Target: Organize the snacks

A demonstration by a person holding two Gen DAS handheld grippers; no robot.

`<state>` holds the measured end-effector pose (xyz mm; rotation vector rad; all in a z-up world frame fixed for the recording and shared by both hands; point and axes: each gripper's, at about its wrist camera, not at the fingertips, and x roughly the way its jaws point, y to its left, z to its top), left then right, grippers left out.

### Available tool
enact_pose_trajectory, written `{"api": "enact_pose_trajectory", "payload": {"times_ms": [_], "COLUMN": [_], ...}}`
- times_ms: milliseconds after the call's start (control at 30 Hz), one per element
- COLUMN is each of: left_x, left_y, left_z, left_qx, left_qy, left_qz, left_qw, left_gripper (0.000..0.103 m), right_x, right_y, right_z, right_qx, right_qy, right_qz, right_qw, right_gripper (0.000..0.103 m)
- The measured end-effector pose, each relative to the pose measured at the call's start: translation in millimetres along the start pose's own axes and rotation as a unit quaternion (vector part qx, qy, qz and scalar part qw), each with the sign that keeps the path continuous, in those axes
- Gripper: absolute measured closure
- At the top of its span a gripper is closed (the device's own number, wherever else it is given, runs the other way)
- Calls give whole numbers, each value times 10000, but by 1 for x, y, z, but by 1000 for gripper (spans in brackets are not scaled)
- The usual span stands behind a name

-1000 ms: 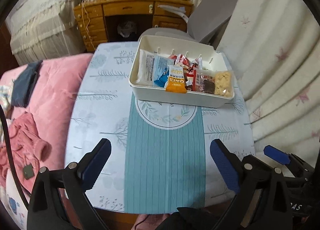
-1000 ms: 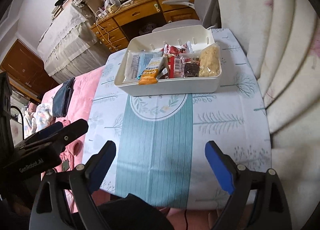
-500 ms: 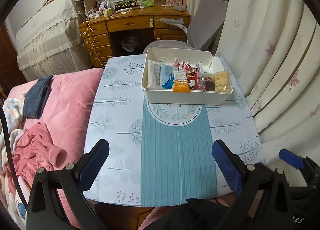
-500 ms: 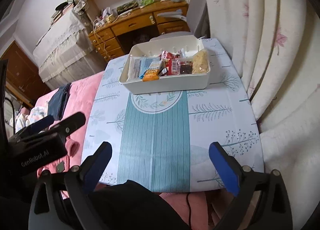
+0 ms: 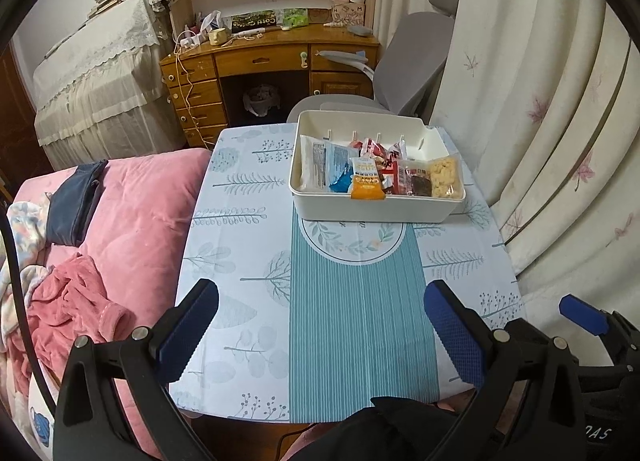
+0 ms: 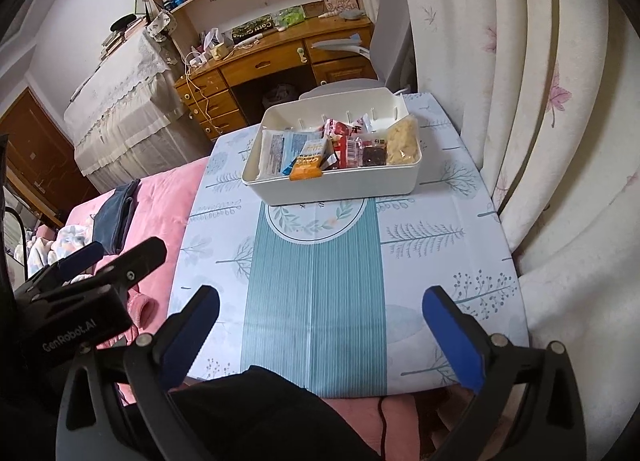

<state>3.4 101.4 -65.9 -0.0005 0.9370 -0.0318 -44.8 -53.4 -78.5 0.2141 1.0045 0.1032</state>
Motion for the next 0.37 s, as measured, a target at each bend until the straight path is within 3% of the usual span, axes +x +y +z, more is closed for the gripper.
{"api": "enact_pose_trajectory", "payload": {"times_ms": [367], "left_x": [5], "left_y": [-8], "left_z": [8], "left_qx": [94], "left_qy": [-76], "left_qz": [48], "left_qw": [9999], "left_gripper": [1], "right_x": [3], "right_y": [0], "right_z": [3], "right_qx": [40], "right_qy": [32], "right_qz": [-9], "right_qw": [10000], "right_gripper": [1]}}
